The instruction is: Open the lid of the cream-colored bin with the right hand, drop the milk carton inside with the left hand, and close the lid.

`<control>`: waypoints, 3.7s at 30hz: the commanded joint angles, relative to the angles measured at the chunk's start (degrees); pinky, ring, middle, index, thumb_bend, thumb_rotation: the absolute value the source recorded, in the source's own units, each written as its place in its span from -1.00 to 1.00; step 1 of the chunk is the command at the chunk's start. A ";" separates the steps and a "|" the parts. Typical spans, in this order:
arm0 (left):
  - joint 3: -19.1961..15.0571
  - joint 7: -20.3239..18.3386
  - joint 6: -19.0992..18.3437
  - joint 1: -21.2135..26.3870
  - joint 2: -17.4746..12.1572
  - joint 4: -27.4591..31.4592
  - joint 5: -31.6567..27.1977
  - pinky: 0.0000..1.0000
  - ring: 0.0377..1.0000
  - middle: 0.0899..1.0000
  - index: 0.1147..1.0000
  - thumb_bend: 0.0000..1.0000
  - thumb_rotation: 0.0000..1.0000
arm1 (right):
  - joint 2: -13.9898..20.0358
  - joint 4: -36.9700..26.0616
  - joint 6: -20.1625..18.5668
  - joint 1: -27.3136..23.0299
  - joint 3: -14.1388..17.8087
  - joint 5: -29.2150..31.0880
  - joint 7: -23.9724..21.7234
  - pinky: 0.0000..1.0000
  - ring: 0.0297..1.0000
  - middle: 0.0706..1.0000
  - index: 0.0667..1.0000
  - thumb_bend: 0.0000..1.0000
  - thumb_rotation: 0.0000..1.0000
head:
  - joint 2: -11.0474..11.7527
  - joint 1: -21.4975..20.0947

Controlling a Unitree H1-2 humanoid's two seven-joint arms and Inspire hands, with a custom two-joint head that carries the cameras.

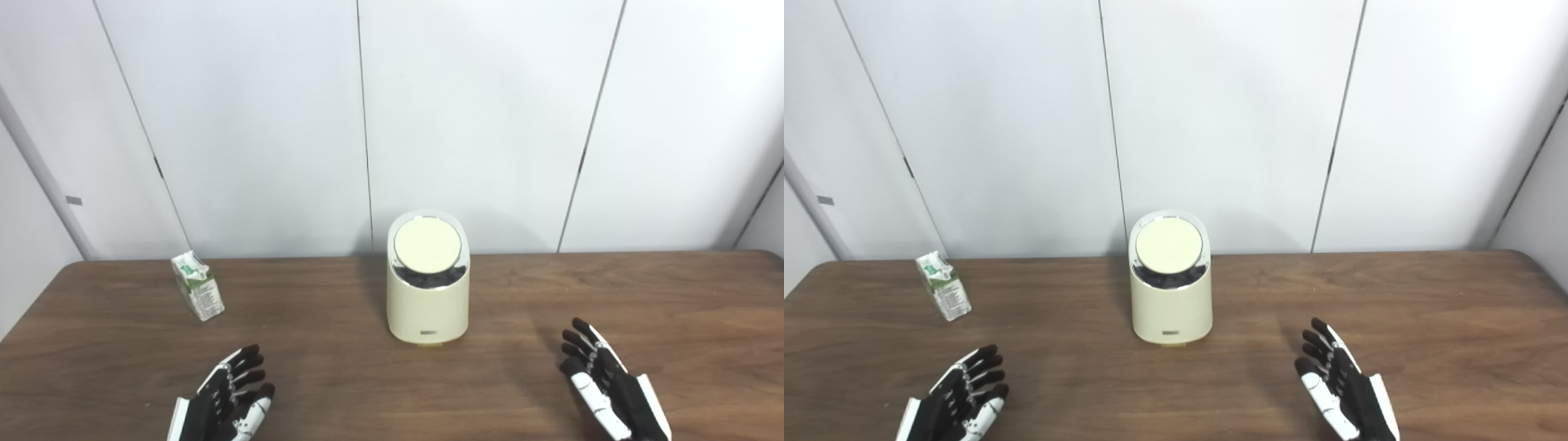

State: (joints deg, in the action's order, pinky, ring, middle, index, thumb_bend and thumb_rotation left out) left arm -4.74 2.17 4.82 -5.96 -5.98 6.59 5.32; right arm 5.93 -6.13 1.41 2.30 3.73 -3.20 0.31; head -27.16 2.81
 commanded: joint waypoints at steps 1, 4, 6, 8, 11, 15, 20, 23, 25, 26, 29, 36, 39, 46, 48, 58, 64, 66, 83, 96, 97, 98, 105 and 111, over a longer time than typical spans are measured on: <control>0.89 0.01 -0.03 -1.31 0.07 -1.37 1.27 0.38 0.49 0.58 0.62 -0.15 -0.56 | 0.51 -1.09 1.19 0.54 -0.10 0.25 -0.43 0.54 0.72 0.74 0.79 -0.08 0.33 | 0.23 0.17; 1.05 -0.02 0.27 -1.54 0.58 -1.49 0.90 0.44 0.53 0.58 0.62 -0.15 -0.58 | 0.40 -2.26 0.48 0.53 0.14 1.50 -0.78 0.54 0.72 0.75 0.78 -0.02 0.32 | 0.64 1.06; 1.05 0.05 0.07 -1.59 0.96 -1.47 0.74 0.50 0.55 0.59 0.62 -0.15 -0.62 | 0.44 -2.68 0.47 -0.01 0.10 1.66 -0.79 0.55 0.73 0.76 0.79 -0.01 0.31 | 0.90 1.39; 1.05 0.17 -0.05 -1.58 1.34 -1.57 0.60 0.51 0.57 0.62 0.62 -0.16 -0.70 | 0.60 -2.69 0.92 -1.30 -0.07 1.41 -0.68 0.54 0.73 0.76 0.79 -0.06 0.21 | 1.29 1.52; 1.13 0.21 0.05 -1.68 1.50 -1.60 0.87 0.50 0.58 0.63 0.63 -0.16 -0.72 | 0.44 -3.25 0.45 -3.24 -0.20 1.08 -0.35 0.50 0.71 0.74 0.77 -0.06 0.09 | 1.39 1.36; 1.47 0.26 0.29 -1.83 1.18 -1.58 2.12 0.54 0.58 0.62 0.65 -0.16 -0.65 | 0.75 -4.48 -0.72 -5.47 -0.56 -0.71 -0.04 0.44 0.68 0.72 0.76 0.03 -0.04 | 1.39 1.36; 1.80 0.22 0.18 -1.91 1.09 -1.32 2.64 0.54 0.58 0.61 0.65 -0.16 -0.65 | 2.53 -4.72 -1.04 -8.39 -0.62 -2.53 -0.43 0.46 0.67 0.71 0.75 0.19 -0.11 | 1.48 0.63; 1.91 0.34 0.45 -1.84 1.11 -1.44 2.85 0.55 0.58 0.60 0.65 -0.16 -0.67 | 3.10 -4.38 -1.41 -10.60 -0.58 -2.95 -0.28 0.47 0.68 0.72 0.75 0.23 -0.13 | 1.37 0.09; 2.04 0.42 0.26 -1.86 1.12 -1.23 3.24 0.54 0.56 0.59 0.64 -0.16 -0.70 | 3.27 -4.06 -1.92 -12.28 -0.65 -3.09 -0.19 0.52 0.69 0.73 0.76 0.29 -0.13 | 1.36 0.04; 2.08 0.44 0.18 -1.87 1.11 -1.15 3.37 0.54 0.56 0.59 0.63 -0.17 -0.69 | 3.32 -3.94 -2.09 -12.78 -0.68 -3.07 -0.18 0.55 0.70 0.73 0.76 0.33 -0.11 | 1.36 0.04; 2.06 0.42 -0.12 -1.88 1.20 -1.07 3.29 0.55 0.57 0.60 0.65 -0.17 -0.71 | 3.32 -4.28 -3.75 -14.96 -1.18 -3.78 -0.23 0.61 0.71 0.72 0.76 0.41 -0.05 | 1.33 -0.05; 2.16 0.25 -0.77 -2.15 1.37 -0.46 3.39 0.55 0.58 0.60 0.64 -0.17 -0.68 | 1.69 -4.53 -7.96 -20.27 -2.38 -5.26 0.26 0.71 0.75 0.74 0.76 0.51 -0.10 | 1.02 -0.20; 2.24 0.25 -0.71 -2.18 1.42 -0.49 3.41 0.56 0.59 0.61 0.65 -0.19 -0.73 | 1.52 -4.99 -10.59 -22.99 -3.51 -6.89 -0.14 0.69 0.75 0.74 0.76 0.49 -0.17 | 0.86 -0.13; 2.19 0.23 0.21 -2.09 1.69 -1.06 2.55 0.48 0.55 0.60 0.65 -0.18 -0.65 | 1.63 -2.17 -13.38 -29.36 -6.64 -11.36 -0.30 0.65 0.75 0.73 0.77 0.51 -0.14 | 0.81 -0.28; 2.19 -0.02 0.81 -1.98 1.57 -1.42 2.05 0.45 0.54 0.60 0.65 -0.19 -0.62 | 1.19 -0.89 -14.31 -30.96 -7.14 -12.28 0.02 0.58 0.74 0.73 0.75 0.55 -0.16 | 0.86 -0.27; 2.20 -0.29 1.45 -1.75 1.47 -2.03 1.25 0.40 0.54 0.61 0.65 -0.20 -0.49 | 0.21 8.17 -11.83 -37.17 -9.19 -15.53 2.05 0.54 0.72 0.71 0.72 0.57 -0.22 | 1.05 -0.53; 2.24 -0.12 1.37 -1.64 1.34 -2.31 1.84 0.40 0.53 0.60 0.65 -0.21 -0.48 | 0.17 13.62 -10.01 -40.18 -10.06 -15.89 3.00 0.59 0.72 0.71 0.73 0.61 -0.33 | 1.09 -0.65; 2.21 -0.21 1.27 -1.57 1.39 -2.32 1.57 0.40 0.53 0.60 0.65 -0.21 -0.49 | 0.19 15.50 -9.93 -41.27 -10.53 -16.65 3.44 0.60 0.73 0.72 0.74 0.64 -0.34 | 1.12 -0.65; 2.57 -0.08 1.45 -1.24 1.50 -2.44 2.01 0.41 0.54 0.61 0.65 -0.22 -0.49 | 1.17 20.91 -8.58 -44.71 -13.20 -19.70 4.09 0.47 0.68 0.70 0.73 0.70 -0.35 | 0.25 -0.78; 2.60 0.04 1.67 -1.03 1.60 -2.81 1.79 0.40 0.53 0.60 0.65 -0.18 -0.47 | 3.62 22.85 -7.14 -44.64 -14.39 -22.15 3.96 0.57 0.71 0.71 0.74 0.71 -0.62 | -0.26 -0.65; 2.58 0.05 1.70 -1.00 1.60 -2.90 1.77 0.40 0.53 0.60 0.65 -0.17 -0.46 | 3.79 22.81 -7.20 -44.52 -14.45 -22.30 3.93 0.59 0.71 0.71 0.73 0.71 -0.64 | -0.26 -0.65; 2.58 0.09 1.51 -1.02 1.60 -2.79 1.87 0.40 0.53 0.60 0.65 -0.17 -0.45 | 3.97 22.70 -7.27 -44.43 -14.55 -22.54 3.89 0.59 0.71 0.70 0.73 0.71 -0.65 | -0.47 -0.43; 2.75 0.25 1.92 -1.00 1.54 -2.85 2.37 0.37 0.51 0.58 0.64 -0.17 -0.42 | 4.23 21.88 -6.94 -44.00 -15.04 -23.65 3.93 0.59 0.70 0.69 0.68 0.70 -0.76 | -0.49 -0.55; 2.89 0.20 1.41 -0.94 1.67 -2.71 2.37 0.38 0.52 0.59 0.65 -0.16 -0.42 | 4.68 20.90 -6.25 -44.16 -16.28 -26.12 4.21 0.59 0.71 0.70 0.69 0.70 -0.89 | -0.63 -0.63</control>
State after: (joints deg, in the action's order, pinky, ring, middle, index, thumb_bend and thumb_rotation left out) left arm -2.98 2.27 5.75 -6.04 -5.35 6.58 7.34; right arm 9.54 16.26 -6.23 -39.30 -12.22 -27.67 3.94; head -27.69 2.11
